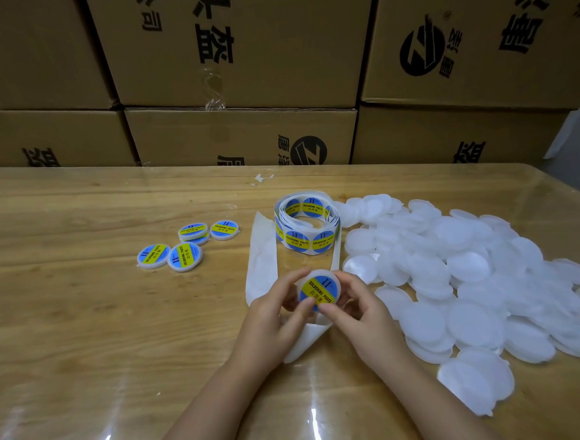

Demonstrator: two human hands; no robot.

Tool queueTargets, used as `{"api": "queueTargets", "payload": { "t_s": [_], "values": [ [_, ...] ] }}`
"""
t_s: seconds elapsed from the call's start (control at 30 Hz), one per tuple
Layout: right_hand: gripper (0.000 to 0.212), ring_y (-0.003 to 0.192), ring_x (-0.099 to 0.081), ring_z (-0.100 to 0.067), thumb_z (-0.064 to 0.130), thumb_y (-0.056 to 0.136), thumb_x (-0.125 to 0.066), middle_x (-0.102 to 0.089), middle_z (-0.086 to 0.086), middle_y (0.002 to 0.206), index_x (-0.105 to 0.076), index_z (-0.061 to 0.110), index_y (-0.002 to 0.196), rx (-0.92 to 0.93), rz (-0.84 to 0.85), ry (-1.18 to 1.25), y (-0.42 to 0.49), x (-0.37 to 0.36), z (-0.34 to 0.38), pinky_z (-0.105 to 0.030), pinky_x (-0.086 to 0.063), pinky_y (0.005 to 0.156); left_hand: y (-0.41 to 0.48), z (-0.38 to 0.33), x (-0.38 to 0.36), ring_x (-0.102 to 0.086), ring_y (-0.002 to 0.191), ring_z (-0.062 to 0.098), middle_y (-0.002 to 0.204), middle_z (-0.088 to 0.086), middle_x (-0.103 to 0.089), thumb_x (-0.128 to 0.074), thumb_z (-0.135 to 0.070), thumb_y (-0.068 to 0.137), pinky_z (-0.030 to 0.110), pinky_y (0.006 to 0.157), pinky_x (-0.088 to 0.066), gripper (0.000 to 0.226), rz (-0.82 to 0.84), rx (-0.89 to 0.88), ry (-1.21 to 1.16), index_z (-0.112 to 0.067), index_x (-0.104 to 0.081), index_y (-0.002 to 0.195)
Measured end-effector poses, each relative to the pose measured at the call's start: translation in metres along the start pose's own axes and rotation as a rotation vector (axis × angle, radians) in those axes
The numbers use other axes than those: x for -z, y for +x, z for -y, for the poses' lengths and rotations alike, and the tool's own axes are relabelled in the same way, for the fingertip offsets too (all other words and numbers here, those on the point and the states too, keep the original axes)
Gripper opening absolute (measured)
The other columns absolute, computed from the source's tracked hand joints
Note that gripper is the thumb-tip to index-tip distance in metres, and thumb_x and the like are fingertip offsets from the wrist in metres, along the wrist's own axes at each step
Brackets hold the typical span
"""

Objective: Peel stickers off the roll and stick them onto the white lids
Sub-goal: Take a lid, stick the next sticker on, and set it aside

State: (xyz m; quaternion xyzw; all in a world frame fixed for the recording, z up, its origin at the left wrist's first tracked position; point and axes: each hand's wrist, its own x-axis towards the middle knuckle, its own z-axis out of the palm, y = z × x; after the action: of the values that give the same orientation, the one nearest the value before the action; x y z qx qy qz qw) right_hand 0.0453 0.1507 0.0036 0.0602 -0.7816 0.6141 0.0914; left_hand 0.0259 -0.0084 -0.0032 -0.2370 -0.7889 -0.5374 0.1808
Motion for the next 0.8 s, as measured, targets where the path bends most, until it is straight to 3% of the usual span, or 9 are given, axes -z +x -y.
{"api": "queueTargets", "payload": {
  "t_s": [0.17, 0.27, 0.4, 0.6, 0.8],
  "values": [
    [0.035, 0.098, -0.062, -0.019, 0.012, 0.091, -0.06, -0.066, -0.007, 0.108, -0.065, 0.044, 0.104, -0.007, -0.019, 0.087, 0.001, 0.0006, -0.0017, -0.038, -0.049, 0.092, 0.0021, 0.0026, -0.0004, -0.057, 0.068, 0.0, 0.072, -0.018, -0.059, -0.058, -0.031, 0.086, 0.011, 0.069, -0.043, 0.03, 0.001, 0.05, -0.072, -0.046, -0.054, 0.112],
    [0.037, 0.103, -0.063, -0.015, 0.011, 0.093, -0.057, -0.068, -0.003, 0.108, -0.067, 0.045, 0.101, -0.003, -0.015, 0.122, -0.0002, -0.0005, -0.0005, -0.032, -0.049, 0.09, 0.0025, 0.0034, 0.0015, -0.063, 0.073, 0.001, 0.07, -0.015, -0.067, -0.056, -0.03, 0.089, 0.012, 0.071, -0.044, 0.023, -0.005, 0.089, -0.18, -0.041, -0.06, 0.108],
    [0.025, 0.096, -0.066, -0.014, 0.01, 0.094, -0.056, -0.071, 0.0, 0.1, -0.068, 0.03, 0.102, -0.003, -0.036, 0.165, -0.0005, 0.0002, 0.0012, -0.026, -0.051, 0.084, 0.0028, 0.0012, 0.0021, -0.064, 0.08, 0.001, 0.083, -0.014, -0.07, -0.052, -0.04, 0.086, 0.01, 0.075, -0.044, 0.025, -0.003, 0.087, -0.178, -0.042, -0.059, 0.11],
    [0.015, 0.088, -0.069, -0.013, 0.012, 0.091, -0.059, -0.075, 0.001, 0.09, -0.068, 0.021, 0.098, -0.034, -0.077, 0.239, 0.0017, 0.0031, 0.0012, -0.018, -0.051, 0.076, 0.0012, -0.0022, -0.0009, -0.059, 0.088, 0.005, 0.105, -0.014, -0.062, -0.068, -0.035, 0.075, 0.016, 0.081, -0.043, 0.058, 0.026, -0.046, 0.004, -0.038, -0.044, 0.128],
    [0.017, 0.079, -0.068, -0.007, 0.01, 0.09, -0.06, -0.074, -0.003, 0.079, -0.065, 0.021, 0.102, -0.031, -0.073, 0.267, 0.0022, 0.0041, -0.0003, -0.011, -0.047, 0.072, 0.0032, -0.0005, 0.001, -0.057, 0.091, 0.001, 0.105, -0.018, -0.059, -0.071, -0.041, 0.076, 0.029, 0.085, -0.045, 0.063, 0.061, -0.062, 0.132, -0.037, -0.041, 0.13]
  ]
}}
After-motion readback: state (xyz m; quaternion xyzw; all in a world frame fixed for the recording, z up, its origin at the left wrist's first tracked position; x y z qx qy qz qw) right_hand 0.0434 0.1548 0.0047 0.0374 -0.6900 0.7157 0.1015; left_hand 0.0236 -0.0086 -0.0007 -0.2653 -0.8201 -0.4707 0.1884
